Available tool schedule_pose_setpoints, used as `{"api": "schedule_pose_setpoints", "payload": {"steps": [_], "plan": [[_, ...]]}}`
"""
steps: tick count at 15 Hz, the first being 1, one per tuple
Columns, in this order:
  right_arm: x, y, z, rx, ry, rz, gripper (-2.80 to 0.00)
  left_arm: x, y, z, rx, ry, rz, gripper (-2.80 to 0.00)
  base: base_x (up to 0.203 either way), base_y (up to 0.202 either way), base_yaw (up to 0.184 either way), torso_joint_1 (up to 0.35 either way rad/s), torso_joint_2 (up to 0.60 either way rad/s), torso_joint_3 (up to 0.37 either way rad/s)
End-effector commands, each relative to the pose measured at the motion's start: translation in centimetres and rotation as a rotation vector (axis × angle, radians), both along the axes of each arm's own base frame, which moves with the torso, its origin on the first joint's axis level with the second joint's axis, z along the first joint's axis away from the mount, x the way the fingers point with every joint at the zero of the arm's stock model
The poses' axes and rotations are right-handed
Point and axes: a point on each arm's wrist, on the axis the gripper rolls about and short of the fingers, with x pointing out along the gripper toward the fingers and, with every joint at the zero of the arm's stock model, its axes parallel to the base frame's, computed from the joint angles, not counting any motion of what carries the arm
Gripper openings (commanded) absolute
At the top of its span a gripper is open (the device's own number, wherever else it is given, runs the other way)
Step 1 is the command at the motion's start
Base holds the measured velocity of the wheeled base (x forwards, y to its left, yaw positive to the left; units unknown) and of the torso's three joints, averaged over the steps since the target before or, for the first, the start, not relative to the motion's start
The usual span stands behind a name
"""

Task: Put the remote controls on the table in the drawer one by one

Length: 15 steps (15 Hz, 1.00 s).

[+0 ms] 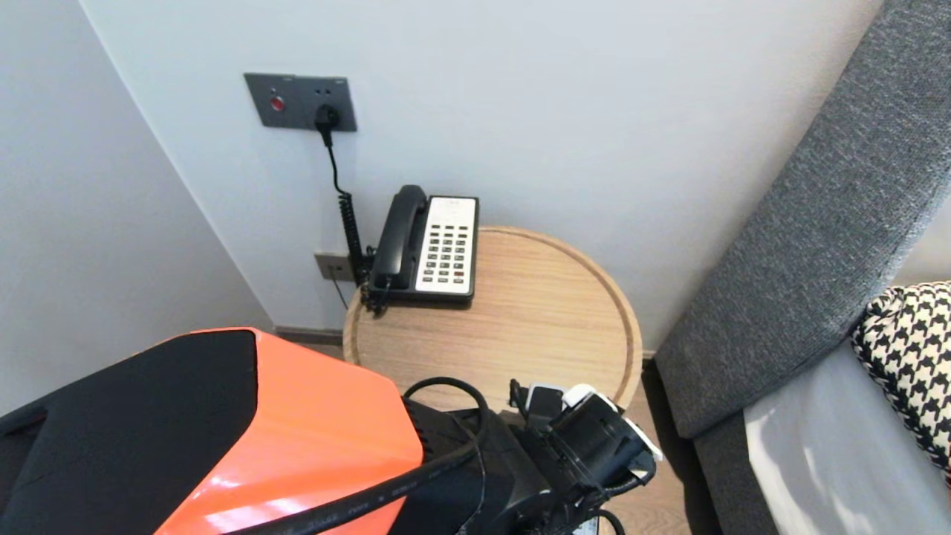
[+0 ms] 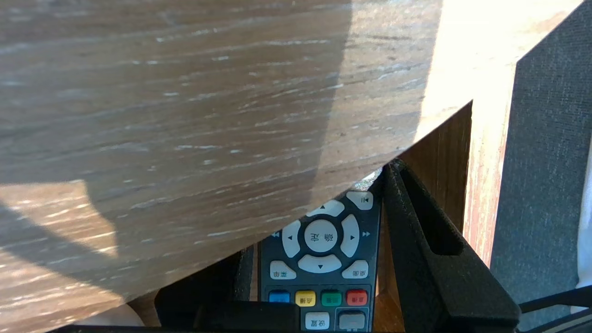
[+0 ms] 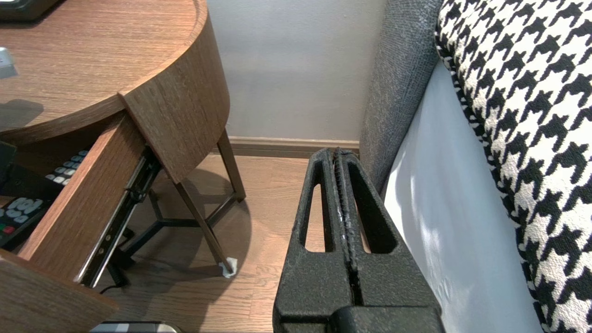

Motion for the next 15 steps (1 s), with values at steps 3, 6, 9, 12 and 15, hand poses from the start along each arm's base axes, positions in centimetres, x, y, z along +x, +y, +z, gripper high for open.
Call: {"api": "schedule_pose_setpoints", "payload": {"steps": [3, 6, 9, 12, 15], "plan": [[0.2, 0.0, -0.7, 0.0, 0.025, 0.0, -2.8, 0.0, 0.3, -0.6, 0.009, -0.009, -0.007, -2.8, 0.0, 0.0, 0.0, 0.0, 0.0, 0.0], [0.2, 0.0, -0.7, 0.0, 0.025, 0.0, -2.8, -0.2, 0.5, -0.3, 0.007, -0.037, -0.009, -2.8, 0.0, 0.0, 0.0, 0.0, 0.0, 0.0], [0.2, 0.0, -0.7, 0.0, 0.025, 0.001, -2.8, -0.3, 0.9, 0.7, -0.008, -0.052, -0.004, -2.8, 0.0, 0.0, 0.0, 0.0, 0.0, 0.0], [0.2, 0.0, -0.7, 0.0, 0.025, 0.0, -2.8, -0.5, 1.4, 0.8, -0.02, -0.064, 0.001, -2.8, 0.0, 0.0, 0.0, 0.0, 0.0, 0.0], [0.2, 0.0, -0.7, 0.0, 0.025, 0.0, -2.8, -0.5, 1.2, 0.7, -0.024, -0.069, -0.005, -2.8, 0.0, 0.0, 0.0, 0.0, 0.0, 0.0]]}}
